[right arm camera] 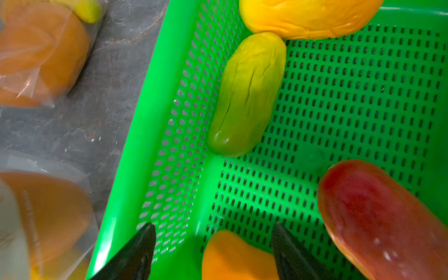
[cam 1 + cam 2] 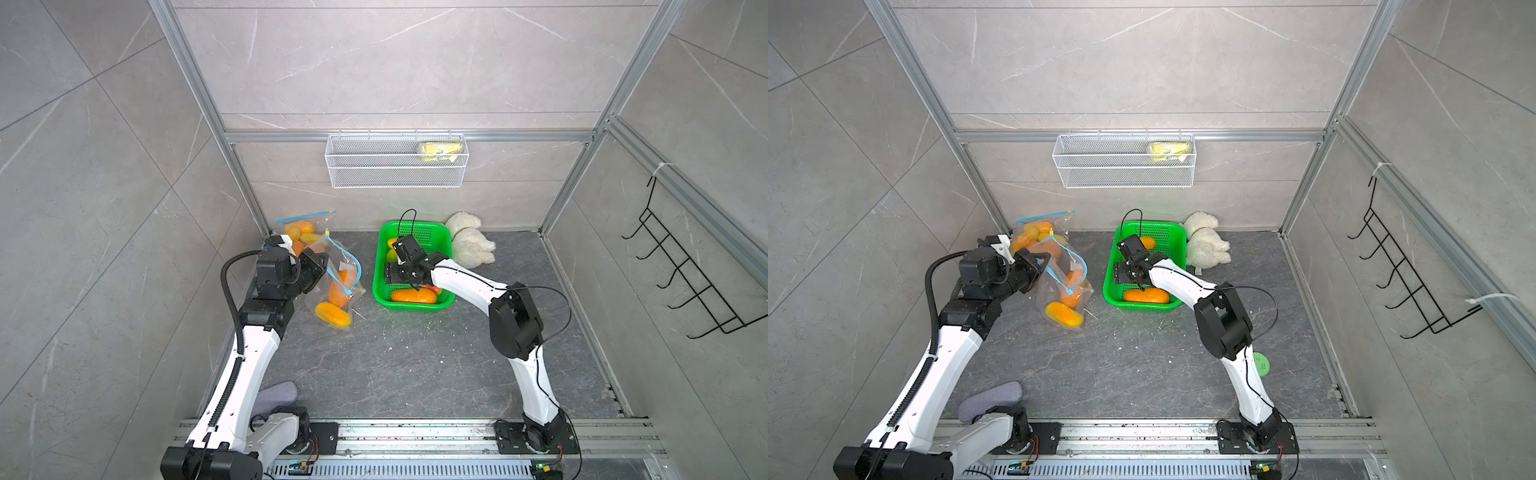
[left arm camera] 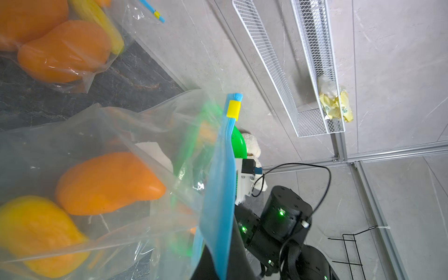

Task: Place the mango in a zip-top bag and seal the zipper
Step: Pick up the mango from the basket.

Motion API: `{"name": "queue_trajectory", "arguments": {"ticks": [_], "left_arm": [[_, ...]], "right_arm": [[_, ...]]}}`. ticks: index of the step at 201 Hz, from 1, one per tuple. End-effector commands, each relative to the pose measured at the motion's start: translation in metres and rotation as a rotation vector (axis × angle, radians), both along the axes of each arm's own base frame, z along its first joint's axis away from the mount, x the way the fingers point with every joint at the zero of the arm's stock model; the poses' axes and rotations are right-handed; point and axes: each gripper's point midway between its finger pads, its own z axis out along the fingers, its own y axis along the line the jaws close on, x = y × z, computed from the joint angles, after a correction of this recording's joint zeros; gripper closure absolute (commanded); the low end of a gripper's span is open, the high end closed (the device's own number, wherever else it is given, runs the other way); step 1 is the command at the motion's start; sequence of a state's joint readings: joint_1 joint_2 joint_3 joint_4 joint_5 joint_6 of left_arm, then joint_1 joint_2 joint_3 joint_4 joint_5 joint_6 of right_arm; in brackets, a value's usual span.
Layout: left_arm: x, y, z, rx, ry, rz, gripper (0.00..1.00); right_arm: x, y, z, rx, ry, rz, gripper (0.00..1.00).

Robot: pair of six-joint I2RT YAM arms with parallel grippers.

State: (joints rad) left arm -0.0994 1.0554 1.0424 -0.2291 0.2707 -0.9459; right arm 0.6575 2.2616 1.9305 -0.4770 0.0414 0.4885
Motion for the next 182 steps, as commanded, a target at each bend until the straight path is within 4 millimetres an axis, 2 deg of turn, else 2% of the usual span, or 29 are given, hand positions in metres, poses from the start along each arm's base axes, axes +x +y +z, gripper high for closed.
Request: {"name": "queue_trajectory", "arguments": {"ticks": [1, 24, 38, 42, 46, 70, 74, 91, 114, 143, 160, 172, 180, 182], "left_arm": [[0.000, -0.002, 0.028, -0.016, -0.110, -0.017, 1.00], [-0.002, -0.003, 0.013, 0.007, -0.078, -0.032, 1.00], [-0.004, -0.004, 0.007, 0.014, -0.066, -0.043, 1.00], [-0.004, -0.005, 0.005, 0.015, -0.065, -0.045, 1.00], [-0.004, -0.005, 0.004, 0.015, -0.063, -0.047, 1.00], [-0.005, -0.008, -0.001, 0.026, -0.053, -0.071, 1.00], [-0.005, -0.008, -0.001, 0.028, -0.054, -0.075, 1.00], [-0.005, -0.009, -0.003, 0.034, -0.049, -0.080, 1.00], [-0.006, -0.009, -0.003, 0.041, -0.048, -0.084, 1.00], [-0.007, -0.013, -0.004, 0.040, -0.044, -0.112, 1.00], [-0.007, -0.015, -0.005, 0.036, -0.040, -0.122, 1.00], [-0.005, -0.016, -0.007, 0.036, -0.033, -0.123, 1.00], [-0.004, -0.016, -0.009, 0.039, -0.030, -0.126, 1.00], [-0.004, -0.016, -0.008, 0.040, -0.032, -0.127, 1.00]], "right_arm": [[0.020, 0.011, -0.015, 0.035, 0.014, -0.041, 0.23], [0.034, 0.019, -0.029, 0.034, 0.017, -0.062, 0.24], [0.038, 0.013, -0.045, -0.026, 0.056, -0.088, 0.25], [0.039, 0.014, -0.042, -0.033, 0.059, -0.093, 0.26], [0.039, 0.012, -0.054, -0.061, 0.077, -0.100, 0.26], [0.045, -0.002, -0.068, -0.164, 0.090, -0.151, 0.27], [0.048, -0.001, -0.062, -0.159, 0.077, -0.155, 0.27], [0.053, 0.002, -0.065, -0.162, 0.067, -0.152, 0.29], [0.060, 0.003, -0.065, -0.168, 0.034, -0.152, 0.39], [0.065, 0.013, -0.040, -0.135, -0.021, -0.088, 0.66], [0.060, 0.015, -0.009, -0.125, -0.047, -0.054, 0.74], [0.051, 0.020, 0.021, -0.102, -0.073, -0.018, 0.78], [0.044, 0.024, 0.035, -0.092, -0.091, 0.008, 0.80], [0.042, 0.024, 0.044, -0.087, -0.102, 0.016, 0.81]]}}
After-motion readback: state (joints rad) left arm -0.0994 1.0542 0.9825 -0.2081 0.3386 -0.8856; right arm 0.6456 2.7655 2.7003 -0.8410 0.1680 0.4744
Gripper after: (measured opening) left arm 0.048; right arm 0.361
